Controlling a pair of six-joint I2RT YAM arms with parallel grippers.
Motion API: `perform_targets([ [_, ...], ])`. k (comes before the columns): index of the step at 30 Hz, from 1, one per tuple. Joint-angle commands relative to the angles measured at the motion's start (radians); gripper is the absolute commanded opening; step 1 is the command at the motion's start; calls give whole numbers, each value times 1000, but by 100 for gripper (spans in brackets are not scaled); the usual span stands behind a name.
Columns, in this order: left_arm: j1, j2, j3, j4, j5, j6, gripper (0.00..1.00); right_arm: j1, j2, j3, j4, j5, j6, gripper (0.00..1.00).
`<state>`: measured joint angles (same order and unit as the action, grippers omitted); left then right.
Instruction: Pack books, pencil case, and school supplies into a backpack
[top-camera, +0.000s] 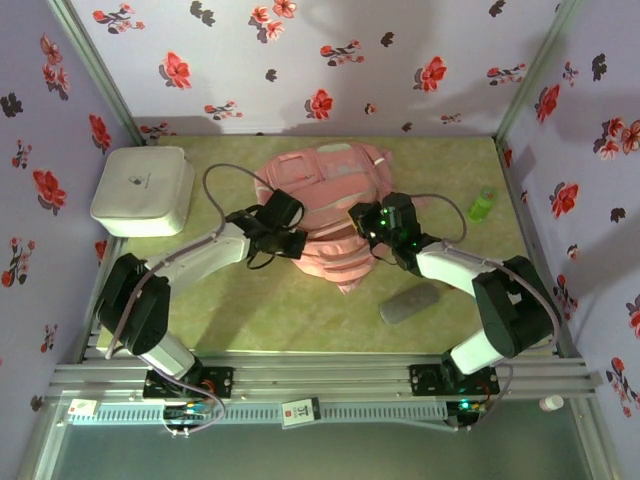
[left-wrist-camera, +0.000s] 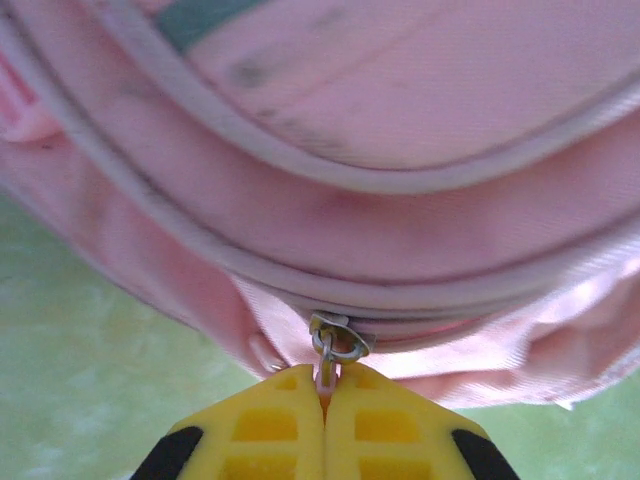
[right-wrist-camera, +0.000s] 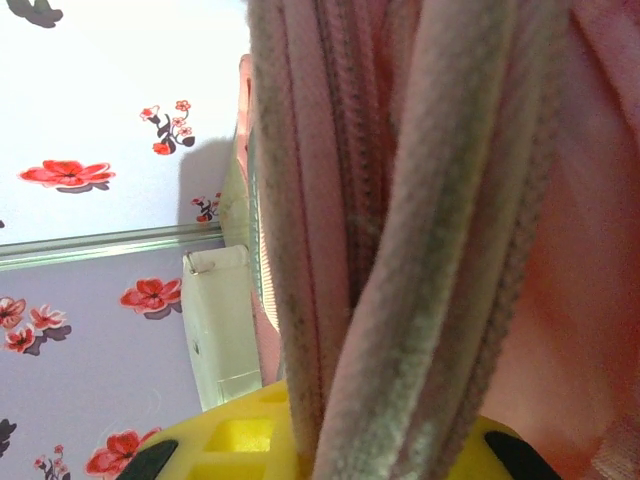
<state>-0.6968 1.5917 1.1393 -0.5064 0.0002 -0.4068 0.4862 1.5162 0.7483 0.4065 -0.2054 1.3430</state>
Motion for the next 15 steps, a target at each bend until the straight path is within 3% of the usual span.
perform_targets([
  [1, 58, -8, 4, -63, -76, 44, 0, -36, -29, 37, -49, 84, -41, 15],
  [9, 141, 34, 18, 59, -80, 247, 0, -62, -69, 52, -194, 100, -55, 13],
  [15, 205, 88, 60, 171, -78, 327, 0, -70, -45, 107, -233, 41, -98, 13],
])
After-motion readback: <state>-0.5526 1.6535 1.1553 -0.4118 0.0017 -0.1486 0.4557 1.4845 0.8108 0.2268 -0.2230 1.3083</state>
